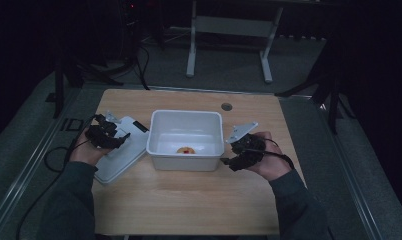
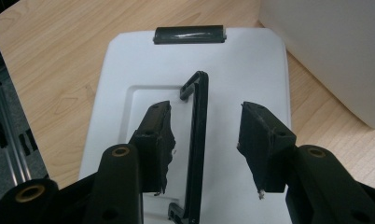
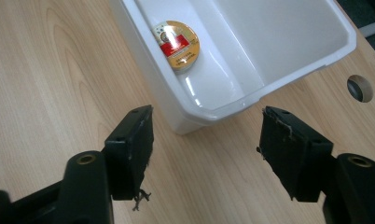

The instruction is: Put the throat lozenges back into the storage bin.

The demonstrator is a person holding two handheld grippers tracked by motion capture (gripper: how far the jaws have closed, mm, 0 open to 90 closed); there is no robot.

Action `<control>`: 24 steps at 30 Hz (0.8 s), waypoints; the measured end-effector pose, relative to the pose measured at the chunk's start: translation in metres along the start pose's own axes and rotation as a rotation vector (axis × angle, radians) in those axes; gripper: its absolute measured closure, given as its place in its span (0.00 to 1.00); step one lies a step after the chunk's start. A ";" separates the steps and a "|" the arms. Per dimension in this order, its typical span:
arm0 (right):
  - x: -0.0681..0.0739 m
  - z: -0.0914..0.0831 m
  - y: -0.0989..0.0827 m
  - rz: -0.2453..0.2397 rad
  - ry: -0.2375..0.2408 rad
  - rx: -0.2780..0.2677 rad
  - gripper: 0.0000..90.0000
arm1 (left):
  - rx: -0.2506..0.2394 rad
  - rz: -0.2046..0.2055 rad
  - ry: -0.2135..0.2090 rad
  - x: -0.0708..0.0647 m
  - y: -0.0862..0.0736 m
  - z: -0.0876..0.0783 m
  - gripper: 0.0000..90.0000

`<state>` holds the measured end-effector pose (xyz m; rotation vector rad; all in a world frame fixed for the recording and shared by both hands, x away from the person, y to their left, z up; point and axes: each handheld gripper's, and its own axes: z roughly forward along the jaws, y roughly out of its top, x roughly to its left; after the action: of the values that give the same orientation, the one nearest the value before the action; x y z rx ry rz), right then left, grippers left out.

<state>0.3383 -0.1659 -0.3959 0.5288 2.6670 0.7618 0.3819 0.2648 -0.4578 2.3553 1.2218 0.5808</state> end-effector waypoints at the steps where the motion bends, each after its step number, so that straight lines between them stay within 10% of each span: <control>1: 0.001 0.000 -0.002 0.002 -0.003 -0.004 0.40 | 0.000 0.000 0.002 0.000 0.000 0.001 0.60; 24: 0.018 0.004 -0.039 0.063 -0.045 -0.099 0.55 | 0.040 0.026 0.017 -0.001 0.008 0.008 0.59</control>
<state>0.3137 -0.1866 -0.4247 0.5987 2.5671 0.8840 0.3913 0.2581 -0.4602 2.4077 1.2223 0.5919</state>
